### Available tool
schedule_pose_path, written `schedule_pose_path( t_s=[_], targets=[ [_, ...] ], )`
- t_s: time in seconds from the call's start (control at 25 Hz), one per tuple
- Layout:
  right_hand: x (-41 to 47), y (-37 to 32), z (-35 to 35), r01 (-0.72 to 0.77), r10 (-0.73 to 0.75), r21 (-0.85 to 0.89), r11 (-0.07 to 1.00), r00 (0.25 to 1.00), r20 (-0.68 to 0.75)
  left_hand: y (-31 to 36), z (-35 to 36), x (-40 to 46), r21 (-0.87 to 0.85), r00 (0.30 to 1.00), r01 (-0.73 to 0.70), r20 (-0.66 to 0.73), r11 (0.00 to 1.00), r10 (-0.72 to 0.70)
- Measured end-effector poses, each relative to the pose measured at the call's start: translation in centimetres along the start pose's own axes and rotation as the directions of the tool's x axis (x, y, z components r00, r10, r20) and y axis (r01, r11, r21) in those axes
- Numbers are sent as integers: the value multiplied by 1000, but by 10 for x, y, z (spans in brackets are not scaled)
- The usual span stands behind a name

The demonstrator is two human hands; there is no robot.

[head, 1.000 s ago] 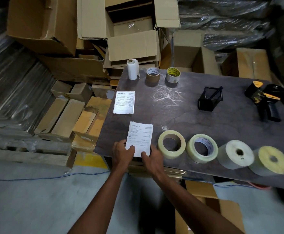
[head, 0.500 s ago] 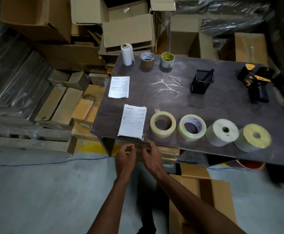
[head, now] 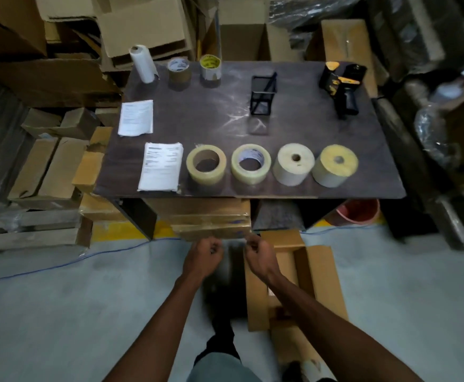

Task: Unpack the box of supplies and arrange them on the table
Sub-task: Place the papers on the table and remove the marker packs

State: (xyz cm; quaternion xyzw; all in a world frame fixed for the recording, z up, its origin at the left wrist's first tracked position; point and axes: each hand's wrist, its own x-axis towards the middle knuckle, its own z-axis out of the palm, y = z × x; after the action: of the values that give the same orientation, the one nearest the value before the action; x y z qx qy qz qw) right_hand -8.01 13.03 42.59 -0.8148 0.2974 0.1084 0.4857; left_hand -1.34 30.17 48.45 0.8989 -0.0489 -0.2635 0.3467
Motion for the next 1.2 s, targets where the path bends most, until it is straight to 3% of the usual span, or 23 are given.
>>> schedule_pose_path(
  t_s=[0.16,0.4,0.64,0.96,1.2],
  targets=[
    [-40,33,-64,-8,7,-7,1000,1000,-22,27,68,-27,124,995,-46,99,991,34],
    [-82,122,-138,-44,43,-25,999,999,-29,61,179,-72,156,986,-57,165,986,31],
    [-94,185,-182,-104,104,-52,993,995,2,78,243,-88,176,979,-70,200,982,34],
    [-36,262,-142,-160,165,-64,985,983,78,21,336,-27,180,950,-67,313,981,8],
    [35,365,-72,-186,204,-161,969,973,103,-75,435,27,46,900,196,389,980,-198]
  ],
)
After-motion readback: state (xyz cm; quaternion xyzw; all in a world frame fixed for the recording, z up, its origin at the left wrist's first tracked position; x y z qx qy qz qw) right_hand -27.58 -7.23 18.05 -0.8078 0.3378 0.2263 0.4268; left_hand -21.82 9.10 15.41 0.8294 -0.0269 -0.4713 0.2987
